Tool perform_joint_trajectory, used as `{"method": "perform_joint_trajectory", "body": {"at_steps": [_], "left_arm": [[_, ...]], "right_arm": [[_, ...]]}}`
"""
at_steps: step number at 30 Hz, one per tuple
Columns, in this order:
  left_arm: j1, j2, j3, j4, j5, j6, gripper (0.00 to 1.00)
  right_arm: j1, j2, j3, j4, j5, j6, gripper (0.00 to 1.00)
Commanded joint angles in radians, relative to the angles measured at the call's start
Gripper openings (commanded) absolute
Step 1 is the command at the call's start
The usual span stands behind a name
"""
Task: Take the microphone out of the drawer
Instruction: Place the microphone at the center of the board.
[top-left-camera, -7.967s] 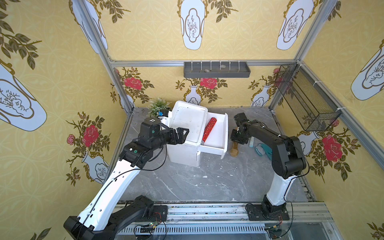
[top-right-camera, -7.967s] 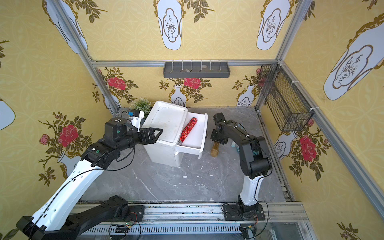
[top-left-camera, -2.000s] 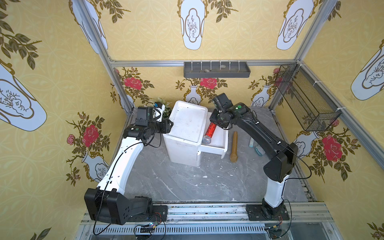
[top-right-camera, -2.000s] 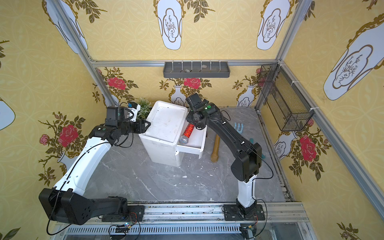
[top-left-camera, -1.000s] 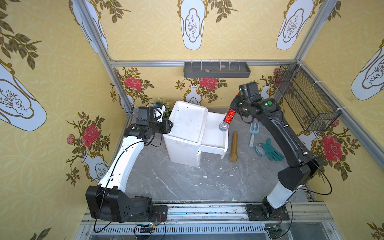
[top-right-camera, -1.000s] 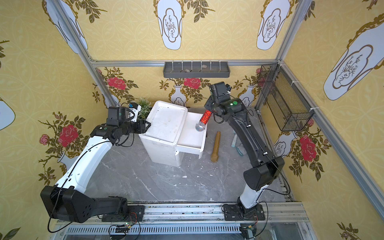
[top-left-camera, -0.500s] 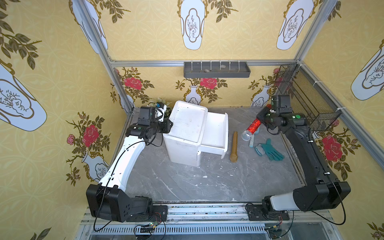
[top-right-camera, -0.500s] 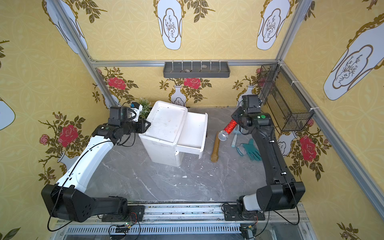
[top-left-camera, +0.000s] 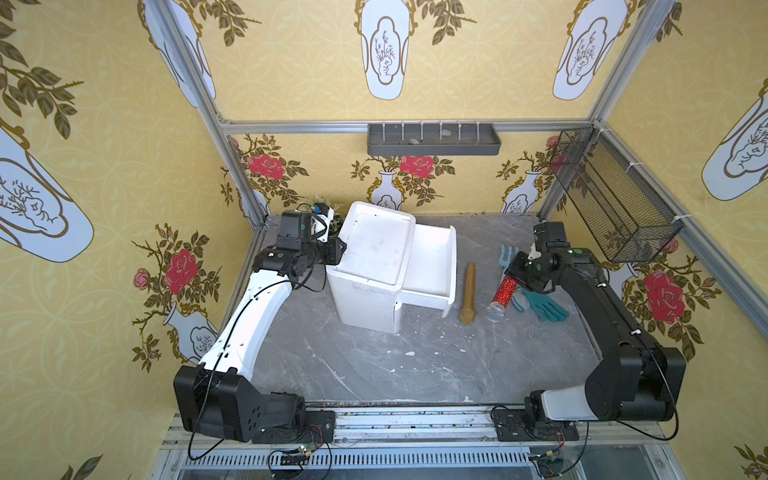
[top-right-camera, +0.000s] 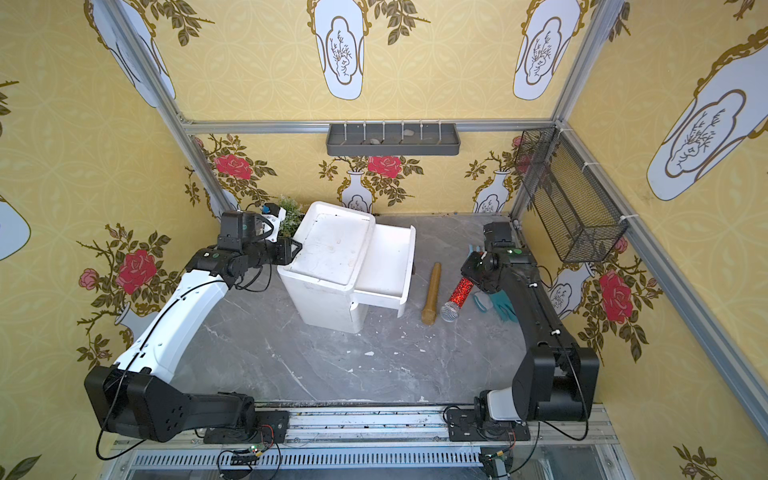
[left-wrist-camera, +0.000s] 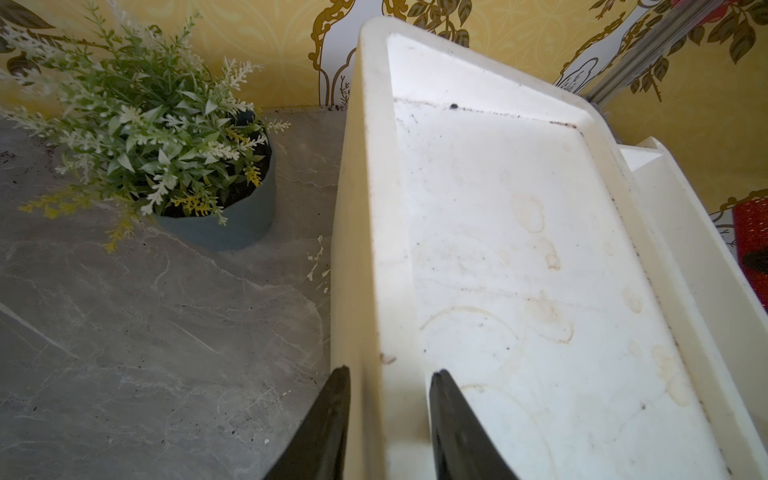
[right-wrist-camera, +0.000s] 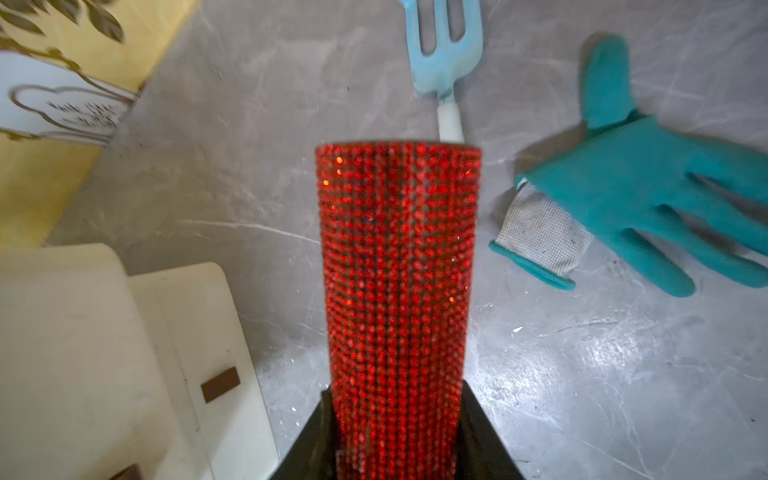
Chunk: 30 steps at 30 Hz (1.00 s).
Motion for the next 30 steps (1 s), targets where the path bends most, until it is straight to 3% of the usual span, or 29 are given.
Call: {"method": "perform_joint_trajectory", "body": {"at_steps": [1,17,30], "left_arm": [[-0.003,0.009,-0.008,-0.03,0.009,-0.008,0.39],[-0.002,0.005,-0.008,-0.034,0.0,0.0,0.4],[-0.002,0.009,-0.006,-0.036,-0.002,0.003,0.4]], "right_arm": [[0.001,0.055,-0.023,0.039,-0.083,-0.101,0.16],[0.035,0.381,0.096,0.068,-0.058,-0.353,0.18],[0.068,0.476,0.081,0.131,-0.045,-0.343,0.19]]}}
